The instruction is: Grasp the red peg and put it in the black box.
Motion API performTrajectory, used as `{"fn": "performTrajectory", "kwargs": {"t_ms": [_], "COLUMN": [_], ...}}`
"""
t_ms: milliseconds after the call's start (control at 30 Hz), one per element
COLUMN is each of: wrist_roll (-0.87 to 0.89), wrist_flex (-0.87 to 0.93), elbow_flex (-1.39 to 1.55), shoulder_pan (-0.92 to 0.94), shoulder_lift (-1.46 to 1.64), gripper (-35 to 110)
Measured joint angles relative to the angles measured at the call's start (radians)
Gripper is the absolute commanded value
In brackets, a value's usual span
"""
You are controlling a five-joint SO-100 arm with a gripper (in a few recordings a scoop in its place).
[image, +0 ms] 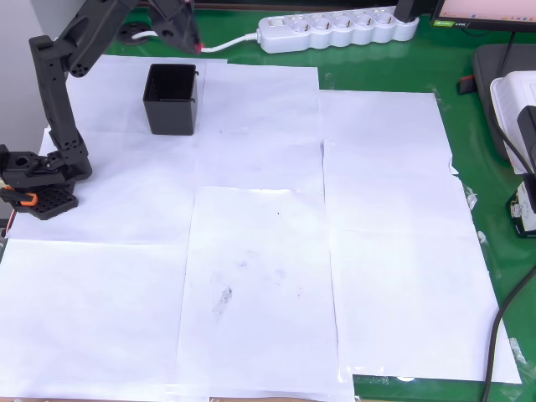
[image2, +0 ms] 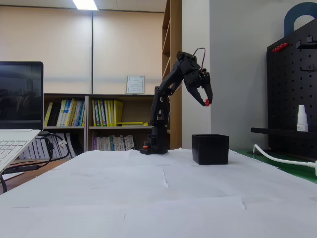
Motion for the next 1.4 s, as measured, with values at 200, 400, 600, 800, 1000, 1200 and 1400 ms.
{"fn": "performTrajectory", "kwargs": {"t_ms": [200, 400, 600, 800, 1000, 1200, 1400], "wrist_roll": [0.038, 0.077, 0.080, 0.057, 0.049, 0.049, 0.023], "wrist_flex": [-0.008, -0.015, -0.058, -0.083, -0.097, -0.086, -0.005], "elbow_flex": [-0.150, -0.227, -0.288, -0.298, -0.298, -0.298, -0.262], "shoulder_pan": [-0.080, -0.129, -0.135, -0.147, -0.143, -0.141, -0.132], "shoulder_lift": [-0.015, -0.018, -0.018, -0.012, -0.012, -0.012, -0.017], "gripper": [0, 0, 1, 17, 19, 17, 0]}}
